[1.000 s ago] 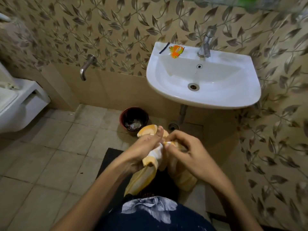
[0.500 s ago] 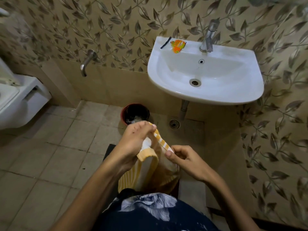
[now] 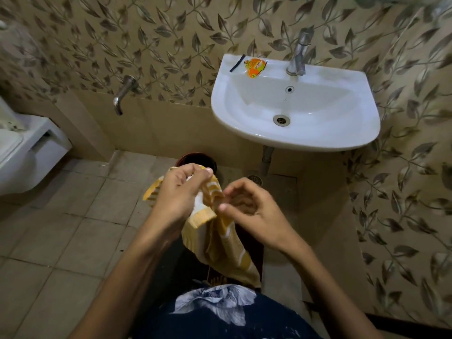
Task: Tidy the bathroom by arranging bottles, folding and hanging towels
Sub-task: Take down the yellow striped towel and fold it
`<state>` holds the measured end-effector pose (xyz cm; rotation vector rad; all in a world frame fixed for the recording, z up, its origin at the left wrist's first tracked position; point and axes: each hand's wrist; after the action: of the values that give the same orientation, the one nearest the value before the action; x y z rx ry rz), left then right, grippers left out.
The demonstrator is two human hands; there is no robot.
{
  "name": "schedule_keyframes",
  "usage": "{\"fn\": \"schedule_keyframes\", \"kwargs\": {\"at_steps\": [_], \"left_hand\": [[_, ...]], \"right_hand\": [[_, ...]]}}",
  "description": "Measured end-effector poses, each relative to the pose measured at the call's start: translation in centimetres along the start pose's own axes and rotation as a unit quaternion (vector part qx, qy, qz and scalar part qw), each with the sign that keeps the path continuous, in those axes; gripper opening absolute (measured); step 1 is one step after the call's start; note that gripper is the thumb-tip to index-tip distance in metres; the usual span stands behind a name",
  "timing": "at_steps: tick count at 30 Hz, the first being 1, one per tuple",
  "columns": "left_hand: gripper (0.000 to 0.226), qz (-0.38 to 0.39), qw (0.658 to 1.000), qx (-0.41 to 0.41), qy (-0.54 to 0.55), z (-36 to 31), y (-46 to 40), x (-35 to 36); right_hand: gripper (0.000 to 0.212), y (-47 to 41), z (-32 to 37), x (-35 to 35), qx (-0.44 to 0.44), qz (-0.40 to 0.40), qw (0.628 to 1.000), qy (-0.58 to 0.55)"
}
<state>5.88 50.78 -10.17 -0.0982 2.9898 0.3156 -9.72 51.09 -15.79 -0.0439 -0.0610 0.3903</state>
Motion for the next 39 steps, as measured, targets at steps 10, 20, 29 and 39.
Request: {"fn": "schedule_keyframes", "kwargs": {"at_steps": [10, 20, 29, 39], "left_hand": [[0.028, -0.005, 0.999, 0.029, 0.033, -1.4, 0.5, 1.6], [0.012, -0.112, 0.981, -0.048, -0.151, -0.9, -1.4, -0.7], [0.066, 0.052, 0.901, 0.019, -0.43, 0.5, -0.3, 0.3], [0.019, -0.056, 0.884, 0.129, -0.446, -0.9, 0.3, 1.3]], "right_hand": [[0.013, -2.0, -1.7, 2.8, -0.072, -0.184, 0.975, 0.102], [0.032, -2.1, -2.1, 0.5, 0.043, -0.132, 0.975, 0.176], [0.01, -2.0, 1.3, 0.3, -0.085, -0.047, 0.941, 0.324], [0.032, -1.3, 0.5, -0.4, -0.066, -0.119, 0.922, 0.362]]}}
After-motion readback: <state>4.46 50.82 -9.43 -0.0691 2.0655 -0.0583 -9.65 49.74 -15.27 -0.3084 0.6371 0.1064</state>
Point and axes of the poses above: each hand's wrist, its own y-axis away from the middle knuckle, its own x-axis out of the palm, z = x × y, and after that the axes turned 10 degrees about -y, right-handed
